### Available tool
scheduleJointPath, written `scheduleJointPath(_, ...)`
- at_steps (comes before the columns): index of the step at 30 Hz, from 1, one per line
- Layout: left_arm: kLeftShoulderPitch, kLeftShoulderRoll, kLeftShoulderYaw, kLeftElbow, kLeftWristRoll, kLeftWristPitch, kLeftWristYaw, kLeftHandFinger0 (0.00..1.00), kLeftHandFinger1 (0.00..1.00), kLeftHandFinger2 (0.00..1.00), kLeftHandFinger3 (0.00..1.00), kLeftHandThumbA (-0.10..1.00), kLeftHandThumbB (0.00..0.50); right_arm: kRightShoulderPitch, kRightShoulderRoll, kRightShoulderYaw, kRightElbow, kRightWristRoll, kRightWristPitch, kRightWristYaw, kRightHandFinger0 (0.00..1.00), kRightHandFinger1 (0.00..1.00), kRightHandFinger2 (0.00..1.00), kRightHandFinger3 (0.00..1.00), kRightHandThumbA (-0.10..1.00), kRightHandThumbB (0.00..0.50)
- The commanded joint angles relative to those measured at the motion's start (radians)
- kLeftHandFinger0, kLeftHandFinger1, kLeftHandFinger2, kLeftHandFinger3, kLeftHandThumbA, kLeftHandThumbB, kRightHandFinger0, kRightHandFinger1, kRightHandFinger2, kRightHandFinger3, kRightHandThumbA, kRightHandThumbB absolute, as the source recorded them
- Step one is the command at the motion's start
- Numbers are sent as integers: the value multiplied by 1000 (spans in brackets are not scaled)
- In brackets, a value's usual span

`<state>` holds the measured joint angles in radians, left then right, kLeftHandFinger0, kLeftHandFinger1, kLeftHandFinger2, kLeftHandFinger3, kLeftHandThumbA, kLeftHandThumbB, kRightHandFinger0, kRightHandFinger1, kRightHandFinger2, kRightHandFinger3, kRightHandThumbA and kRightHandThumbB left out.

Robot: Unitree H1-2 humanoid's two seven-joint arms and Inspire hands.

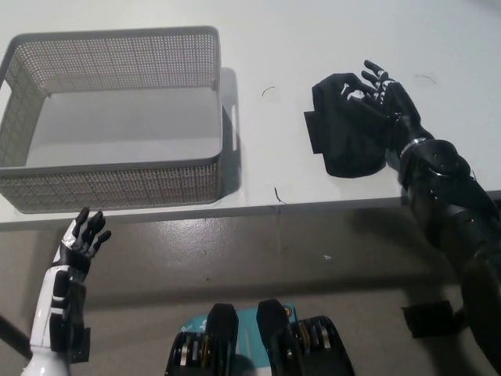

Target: Use the right hand to push the pencil case on the right hand side to the container on the left side

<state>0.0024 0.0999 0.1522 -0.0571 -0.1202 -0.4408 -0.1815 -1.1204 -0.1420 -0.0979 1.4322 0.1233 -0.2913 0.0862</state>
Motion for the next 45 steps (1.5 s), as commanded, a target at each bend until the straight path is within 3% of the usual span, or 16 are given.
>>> scheduleJointPath(1,-21,-3,9,-29,-27,-29,-6,1000,1000,1000,1000,1000,298,-91,21,2,-8,-3,18,4,1000,1000,1000,1000,1000,356)
scheduleJointPath(7,-2,0,16,-41,-11,-29,-5,1000,1000,1000,1000,1000,263,-87,47,6,-6,-10,18,6,1000,1000,1000,1000,1000,351)
scheduleJointPath(13,6,-10,8,-40,-16,-29,-13,1000,1000,1000,1000,1000,290,-91,95,-4,-10,-3,0,-11,1000,1000,1000,1000,1000,355)
scheduleJointPath(15,10,-13,9,-41,-23,-29,-15,1000,1000,1000,1000,1000,292,-93,117,-7,-12,0,-2,-17,1000,1000,1000,1000,1000,335)
scheduleJointPath(18,10,-11,12,-45,-18,-29,-14,1000,1000,1000,1000,1000,285,-97,140,-2,-12,-6,-1,-23,1000,1000,1000,1000,1000,352)
scheduleJointPath(23,10,-7,14,-47,-17,-29,-12,1000,1000,1000,1000,1000,294,-100,176,-30,-12,22,-6,-6,1000,1000,1000,1000,1000,308)
scheduleJointPath(39,4,3,15,-43,-32,-29,-19,1000,1000,1000,1000,1000,290,-107,299,-48,-13,25,-4,-21,1000,1000,1000,1000,1000,333)
scheduleJointPath(41,4,3,16,-39,-37,-29,-19,1000,1000,1000,1000,1000,301,-104,309,-44,-12,21,-8,-18,1000,1000,1000,1000,1000,321)
scheduleJointPath(45,3,6,15,-39,-39,-29,-19,1000,1000,1000,1000,1000,315,-106,337,-41,-13,24,-5,-9,1000,1000,1000,1000,1000,346)
